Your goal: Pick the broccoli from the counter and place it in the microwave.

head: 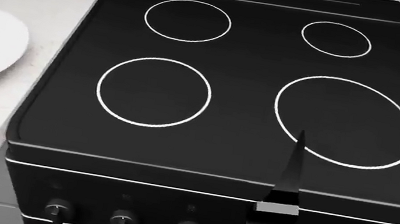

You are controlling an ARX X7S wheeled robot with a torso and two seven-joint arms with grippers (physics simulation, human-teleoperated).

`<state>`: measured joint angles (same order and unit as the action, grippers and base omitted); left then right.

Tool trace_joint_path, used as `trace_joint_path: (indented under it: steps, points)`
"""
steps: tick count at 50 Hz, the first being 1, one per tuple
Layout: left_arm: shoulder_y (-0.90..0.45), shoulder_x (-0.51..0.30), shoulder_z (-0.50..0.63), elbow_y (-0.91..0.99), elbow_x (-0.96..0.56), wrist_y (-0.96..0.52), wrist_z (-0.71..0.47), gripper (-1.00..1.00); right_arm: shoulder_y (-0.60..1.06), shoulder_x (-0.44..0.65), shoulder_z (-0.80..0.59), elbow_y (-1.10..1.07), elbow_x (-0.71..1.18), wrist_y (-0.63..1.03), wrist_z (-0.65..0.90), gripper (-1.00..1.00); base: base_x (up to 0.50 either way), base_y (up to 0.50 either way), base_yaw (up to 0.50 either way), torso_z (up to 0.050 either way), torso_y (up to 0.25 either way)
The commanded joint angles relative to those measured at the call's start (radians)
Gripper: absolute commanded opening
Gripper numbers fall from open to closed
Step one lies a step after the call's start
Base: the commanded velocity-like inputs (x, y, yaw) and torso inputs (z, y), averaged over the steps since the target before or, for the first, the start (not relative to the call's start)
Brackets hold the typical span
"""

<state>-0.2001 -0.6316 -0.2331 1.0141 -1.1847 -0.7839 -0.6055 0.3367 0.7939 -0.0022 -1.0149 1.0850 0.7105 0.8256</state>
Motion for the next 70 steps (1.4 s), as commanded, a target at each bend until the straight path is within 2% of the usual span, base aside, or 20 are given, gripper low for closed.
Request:
trace_joint_path:
  steps: [1,20,31,41,48,53,58,60,65,70]
  points:
    - [0.025,-0.01,0.0,0.005,0.003,0.022,-0.005,1.0,-0.007,0.014,-0.014,-0.005,0.005,-0.014,0.016,1.0,0.16,0.5,0.0,0.0,0.0]
    - [0.035,-0.022,0.017,-0.001,0.007,0.05,-0.012,1.0,0.005,0.037,-0.045,-0.002,0.01,-0.018,0.042,1.0,0.16,0.5,0.0,0.0,0.0]
    - [0.026,-0.029,0.024,-0.014,0.006,0.061,-0.017,1.0,0.09,0.062,-0.056,0.015,0.138,0.02,0.114,1.0,0.18,0.0,0.0,0.0,0.0]
    - [-0.024,-0.036,0.049,-0.038,-0.005,0.052,-0.032,1.0,0.096,0.066,-0.065,0.017,0.135,0.017,0.109,1.0,0.5,0.0,0.0,0.0,0.0]
    - [-0.147,-0.078,0.085,-0.092,-0.036,0.001,-0.067,1.0,0.093,0.062,-0.081,0.018,0.132,0.02,0.108,1.0,0.22,0.0,0.0,0.0,0.002]
    - [-0.286,-0.122,0.14,-0.19,-0.175,-0.109,-0.247,1.0,0.081,0.062,-0.078,0.026,0.145,0.02,0.138,1.0,0.0,0.0,0.0,0.0,0.0]
    - [-0.356,-0.183,0.19,-0.336,-0.565,-0.149,-0.515,1.0,0.044,0.066,-0.061,0.047,0.238,0.001,0.177,1.0,0.0,0.0,0.0,0.0,0.0]
    - [-0.364,-0.2,0.201,-0.362,-0.623,-0.144,-0.568,1.0,0.038,0.066,-0.065,0.044,0.247,0.003,0.183,1.0,0.0,0.0,0.0,0.0,0.0]
    - [-0.384,-0.247,0.215,-0.369,-0.729,-0.145,-0.621,1.0,0.022,0.063,-0.07,0.034,0.249,0.001,0.193,1.0,0.0,0.0,0.0,0.0,0.0]
    - [-0.4,-0.249,0.227,-0.391,-0.717,-0.149,-0.624,1.0,0.01,0.056,-0.077,0.029,0.233,-0.001,0.188,1.0,0.0,0.0,0.0,0.0,0.0]
